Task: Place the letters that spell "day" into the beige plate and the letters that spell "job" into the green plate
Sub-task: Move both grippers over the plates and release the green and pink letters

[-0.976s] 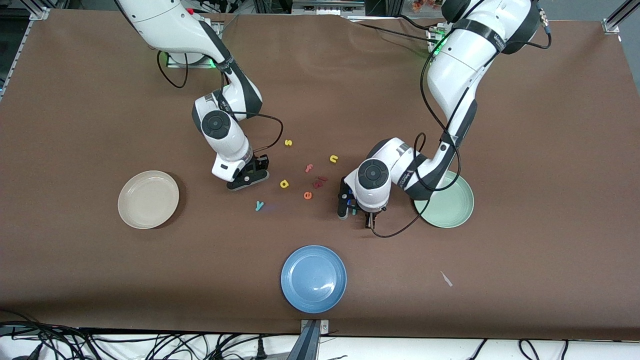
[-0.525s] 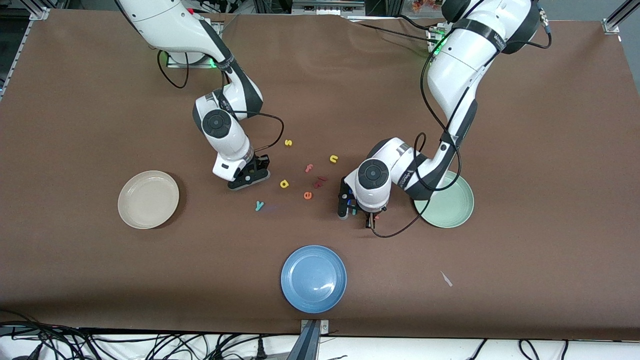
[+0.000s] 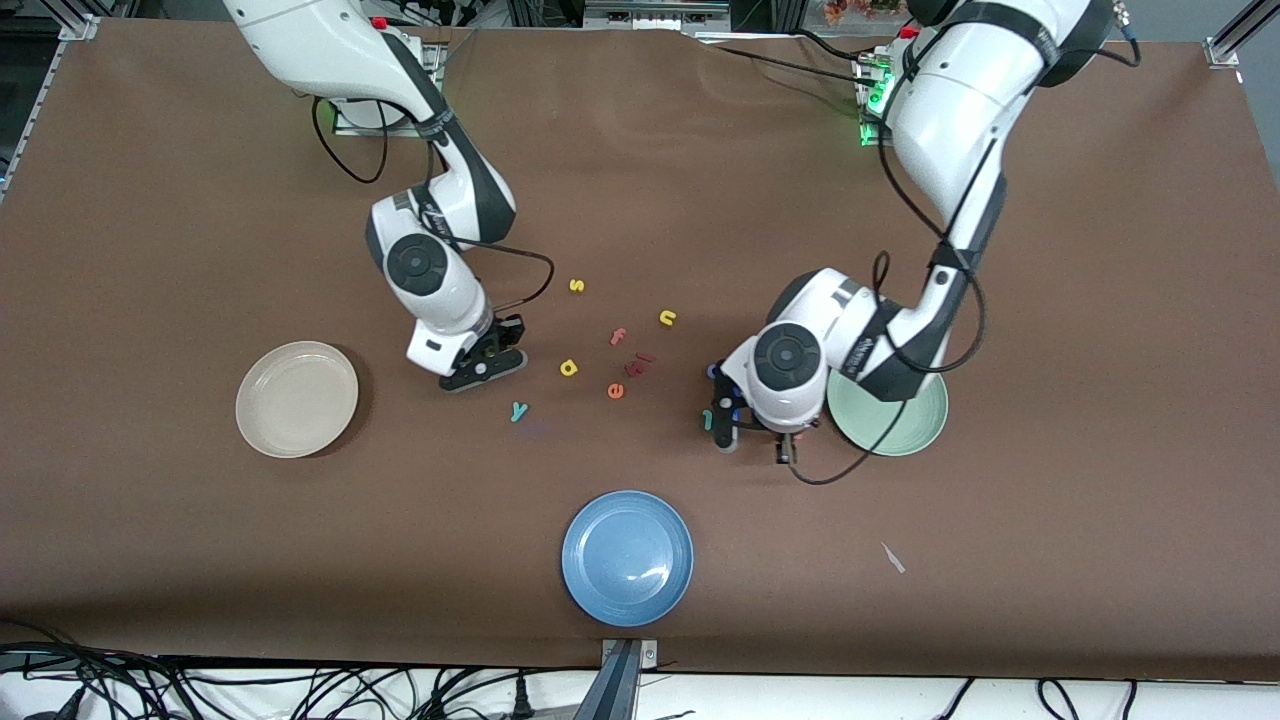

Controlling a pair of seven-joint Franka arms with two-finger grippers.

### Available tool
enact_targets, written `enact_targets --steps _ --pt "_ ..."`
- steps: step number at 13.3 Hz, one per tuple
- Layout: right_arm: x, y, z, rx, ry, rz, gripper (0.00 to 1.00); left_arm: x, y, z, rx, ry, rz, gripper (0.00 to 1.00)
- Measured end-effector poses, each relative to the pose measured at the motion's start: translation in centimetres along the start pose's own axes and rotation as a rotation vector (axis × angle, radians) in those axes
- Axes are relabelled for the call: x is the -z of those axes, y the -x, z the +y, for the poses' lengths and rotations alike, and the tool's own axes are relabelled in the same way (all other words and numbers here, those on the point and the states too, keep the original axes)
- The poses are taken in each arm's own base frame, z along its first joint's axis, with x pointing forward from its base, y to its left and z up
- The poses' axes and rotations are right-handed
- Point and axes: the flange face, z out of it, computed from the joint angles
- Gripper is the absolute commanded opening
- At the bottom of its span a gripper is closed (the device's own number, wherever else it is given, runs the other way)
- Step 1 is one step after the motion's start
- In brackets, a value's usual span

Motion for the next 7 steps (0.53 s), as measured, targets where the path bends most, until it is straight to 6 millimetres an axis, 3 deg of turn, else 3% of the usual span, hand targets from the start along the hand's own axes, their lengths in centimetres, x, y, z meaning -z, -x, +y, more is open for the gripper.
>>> enact_targets --steps 4,7 --pt "2.9 0.4 8.8 0.073 0.040 -0.038 0.15 1.2 8.6 -1.7 0.140 0.099 -0.063 0.04" --pt "3.2 1.9 16.2 0.101 0.009 -0.063 0.15 -1.7 14.3 -2.0 0.218 0.161 -0.080 0.04"
